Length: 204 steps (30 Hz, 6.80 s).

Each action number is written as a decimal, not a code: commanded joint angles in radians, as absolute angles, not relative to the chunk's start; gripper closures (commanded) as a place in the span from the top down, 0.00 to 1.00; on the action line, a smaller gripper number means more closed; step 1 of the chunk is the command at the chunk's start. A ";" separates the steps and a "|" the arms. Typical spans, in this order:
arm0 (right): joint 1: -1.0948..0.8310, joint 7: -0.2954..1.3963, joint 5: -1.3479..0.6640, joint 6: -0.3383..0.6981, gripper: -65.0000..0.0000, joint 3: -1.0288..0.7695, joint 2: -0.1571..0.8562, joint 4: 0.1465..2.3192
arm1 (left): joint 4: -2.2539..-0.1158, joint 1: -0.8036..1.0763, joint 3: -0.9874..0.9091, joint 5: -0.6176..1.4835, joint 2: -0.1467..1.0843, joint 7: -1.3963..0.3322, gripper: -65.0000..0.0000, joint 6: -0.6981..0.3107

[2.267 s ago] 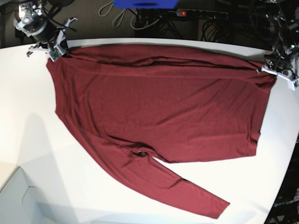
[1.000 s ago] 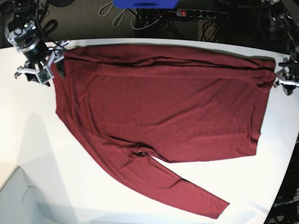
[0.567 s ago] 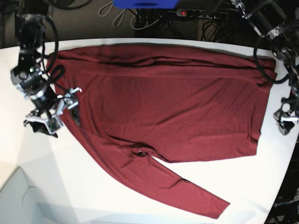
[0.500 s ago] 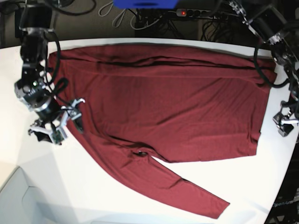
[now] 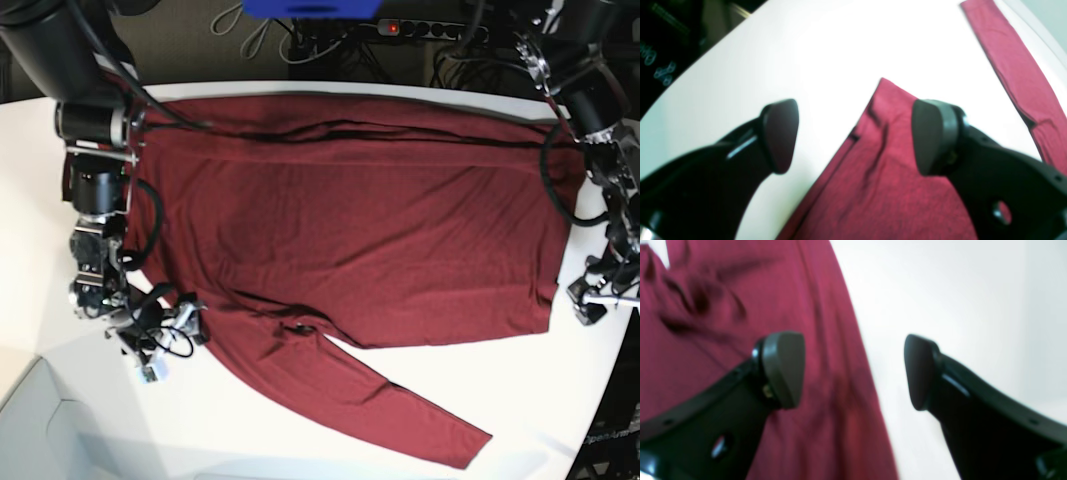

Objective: Layout the t-shirt on the table in an organized manner, then fold the t-shirt properly
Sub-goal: 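Move both grippers to the shirt's hem-side edge and grasp it, then lift the grasped hem-side edge with both grippers, then fold the lifted edge over onto the collar fold with both grippers, then open the right gripper and move it down to the loose sleeve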

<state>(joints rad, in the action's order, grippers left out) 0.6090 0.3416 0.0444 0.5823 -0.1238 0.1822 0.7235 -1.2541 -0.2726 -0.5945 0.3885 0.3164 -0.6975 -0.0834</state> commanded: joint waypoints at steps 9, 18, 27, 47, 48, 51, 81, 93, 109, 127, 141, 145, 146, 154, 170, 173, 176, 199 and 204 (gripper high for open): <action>0.684 0.081 0.035 0.463 0.64 -0.122 0.194 0.475 | -0.990 -0.423 -0.438 0.186 0.344 -0.487 0.78 -0.082; 0.634 0.053 0.035 0.463 0.63 -0.122 0.191 0.420 | -0.595 -0.602 -0.341 0.162 0.355 -0.277 0.78 -0.084; 0.599 0.051 0.035 0.463 0.19 -0.122 0.191 0.421 | -0.283 -0.728 -0.154 0.165 0.352 -0.036 0.78 -0.084; 0.598 0.058 0.035 0.463 0.00 -0.122 0.193 0.421 | -0.143 -0.710 -0.134 0.163 0.321 0.137 0.67 -0.084; 0.598 0.058 0.035 0.463 0.00 -0.120 0.193 0.421 | -0.143 -0.710 -0.133 0.163 0.315 0.139 0.60 -0.084; 0.598 0.056 0.035 0.463 0.00 -0.120 0.194 0.423 | -0.150 -0.710 -0.133 0.163 0.312 0.140 0.29 -0.084; 0.317 0.159 0.027 0.466 0.00 -0.130 0.193 1.135 | -0.437 -0.624 -0.140 0.328 0.317 0.015 0.00 -0.085; 0.104 0.170 0.027 0.467 0.00 -0.131 0.194 1.451 | -0.954 -0.348 -0.142 0.386 0.331 -0.143 0.00 -0.084; -0.137 0.165 0.027 0.607 0.00 -0.202 0.199 1.596 | -1.190 -0.124 -0.312 0.386 0.326 -0.145 0.00 -0.084; -0.268 0.162 0.027 0.608 0.00 -0.202 0.240 1.690 | -1.256 -0.007 -0.346 0.524 0.352 -0.143 0.00 -0.084; -0.377 0.170 0.030 0.698 0.00 -0.196 0.162 1.790 | -1.251 -0.004 -0.348 0.526 0.374 -0.145 0.00 -0.084; -0.357 0.170 0.030 0.698 0.00 -0.196 0.162 1.712 | -1.253 -0.004 -0.348 0.527 0.378 -0.145 0.00 -0.084; -0.349 0.166 0.030 0.698 0.00 -0.196 0.162 1.692 | -1.253 -0.004 -0.348 0.527 0.378 -0.145 0.00 -0.084; -0.328 0.163 0.031 0.698 0.00 -0.202 0.171 1.643 | -1.279 0.019 -0.348 0.527 0.380 -0.145 0.00 -0.084; -0.314 0.165 0.033 0.698 0.00 -0.196 0.170 1.639 | -1.368 0.104 -0.467 0.518 0.372 -0.251 0.00 -0.085; -0.314 0.165 0.033 0.698 0.00 -0.194 0.165 1.639 | -1.368 0.127 -0.467 0.526 0.371 -0.251 0.00 -0.085; -0.312 0.166 0.033 0.698 0.00 -0.194 0.165 1.639 | -1.379 0.160 -0.467 0.527 0.371 -0.252 0.00 -0.085; -0.300 0.171 0.036 0.698 0.10 -0.202 0.197 1.615 | -1.133 0.122 -0.397 0.526 0.344 -0.252 0.08 -0.087; -0.311 0.171 0.036 0.698 0.37 -0.259 0.197 1.618 | -1.135 0.122 -0.395 0.526 0.335 -0.252 0.35 -0.085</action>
<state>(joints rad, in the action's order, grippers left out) -0.3168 0.1963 0.0486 0.7002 -0.2481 0.1810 1.5963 -1.1339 0.1184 -0.3973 0.5255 0.3305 -0.2008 -0.0860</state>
